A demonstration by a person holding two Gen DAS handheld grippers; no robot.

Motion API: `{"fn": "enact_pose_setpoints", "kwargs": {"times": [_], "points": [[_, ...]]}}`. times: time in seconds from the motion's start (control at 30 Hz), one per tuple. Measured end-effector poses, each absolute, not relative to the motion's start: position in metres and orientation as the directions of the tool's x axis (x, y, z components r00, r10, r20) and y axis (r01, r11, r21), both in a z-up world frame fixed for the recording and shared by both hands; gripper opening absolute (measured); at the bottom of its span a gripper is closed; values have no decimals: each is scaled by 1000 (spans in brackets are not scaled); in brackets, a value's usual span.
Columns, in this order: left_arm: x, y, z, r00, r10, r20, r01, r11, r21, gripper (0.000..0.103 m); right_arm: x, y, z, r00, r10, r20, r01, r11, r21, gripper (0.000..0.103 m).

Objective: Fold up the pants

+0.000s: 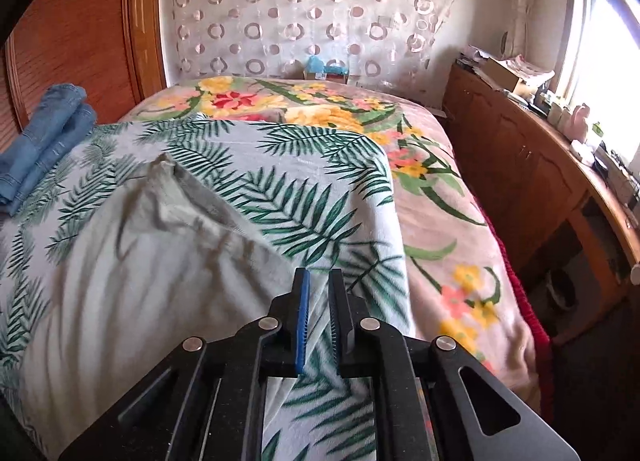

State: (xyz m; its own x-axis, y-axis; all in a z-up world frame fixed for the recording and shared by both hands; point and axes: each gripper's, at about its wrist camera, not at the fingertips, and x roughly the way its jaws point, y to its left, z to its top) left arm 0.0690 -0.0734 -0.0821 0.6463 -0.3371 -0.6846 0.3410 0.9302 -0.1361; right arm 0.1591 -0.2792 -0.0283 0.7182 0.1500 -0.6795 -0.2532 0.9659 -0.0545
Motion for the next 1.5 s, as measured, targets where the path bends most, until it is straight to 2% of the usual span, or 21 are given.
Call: {"fn": "enact_pose_setpoints", "kwargs": {"times": [0.3,0.57,0.73,0.9,1.13,1.5], "points": [[69,-76,-86,638,-336,-692,344,929,-134,55,99,-282,-33,714,262,-649,-316,948,34,21],[63,-74,-89,628,-330,-705,355,927,-118,55,65,-289,-45,685,308,-660,-341,936,84,22],[62,-74,-91,621,-330,-711,357,926,-118,55,60,-291,-51,669,286,-686,-330,941,71,24],[58,-76,-93,613,-335,-716,374,921,-111,55,57,-289,-53,662,302,-686,-334,938,91,35],[51,-84,-95,593,-350,-725,419,903,-94,55,44,-281,-49,661,318,-679,-344,933,103,45],[54,-101,-97,567,-384,-729,478,874,-88,55,24,-285,-49,661,320,-678,-331,936,119,46]]}}
